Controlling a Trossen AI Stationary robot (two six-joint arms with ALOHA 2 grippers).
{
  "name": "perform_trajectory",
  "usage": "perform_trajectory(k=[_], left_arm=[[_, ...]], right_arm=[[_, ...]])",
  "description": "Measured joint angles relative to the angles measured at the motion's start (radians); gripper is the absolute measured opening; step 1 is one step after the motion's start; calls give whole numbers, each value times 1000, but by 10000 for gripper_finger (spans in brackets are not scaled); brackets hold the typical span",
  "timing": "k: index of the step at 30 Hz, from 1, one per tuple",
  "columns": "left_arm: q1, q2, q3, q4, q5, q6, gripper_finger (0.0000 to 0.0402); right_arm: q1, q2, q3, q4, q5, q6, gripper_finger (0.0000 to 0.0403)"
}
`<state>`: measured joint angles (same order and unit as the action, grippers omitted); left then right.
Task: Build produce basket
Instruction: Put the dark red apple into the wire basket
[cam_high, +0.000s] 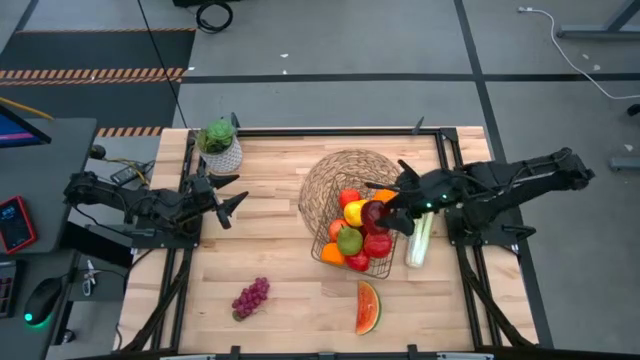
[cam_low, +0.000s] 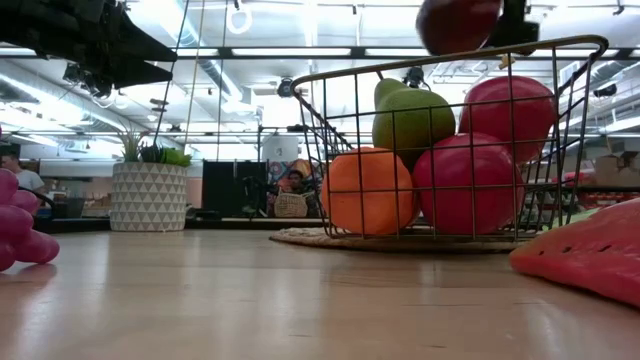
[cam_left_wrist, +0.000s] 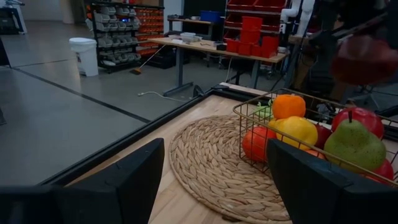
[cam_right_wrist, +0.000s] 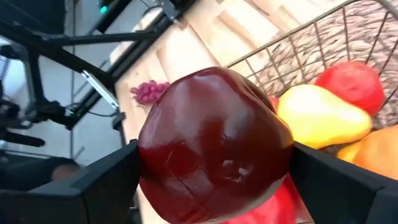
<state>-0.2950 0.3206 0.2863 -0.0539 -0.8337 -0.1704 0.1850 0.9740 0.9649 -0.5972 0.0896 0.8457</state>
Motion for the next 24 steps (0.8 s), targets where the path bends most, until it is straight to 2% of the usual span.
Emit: perform_trajectory(k=[6, 10, 15, 24], left_arm=[[0, 0, 0, 0, 0, 0, 288], [0, 0, 0, 0, 0, 0, 288], [0, 0, 0, 0, 0, 0, 288], [0, 0, 0, 0, 0, 0, 288]], right_arm=[[-82, 61, 43, -23, -60, -121, 388], [-112, 131, 128, -149, -59, -218, 388], [-131, 237, 250, -325, -20, -334, 388], [-143, 395, 442, -542, 78, -509, 388]])
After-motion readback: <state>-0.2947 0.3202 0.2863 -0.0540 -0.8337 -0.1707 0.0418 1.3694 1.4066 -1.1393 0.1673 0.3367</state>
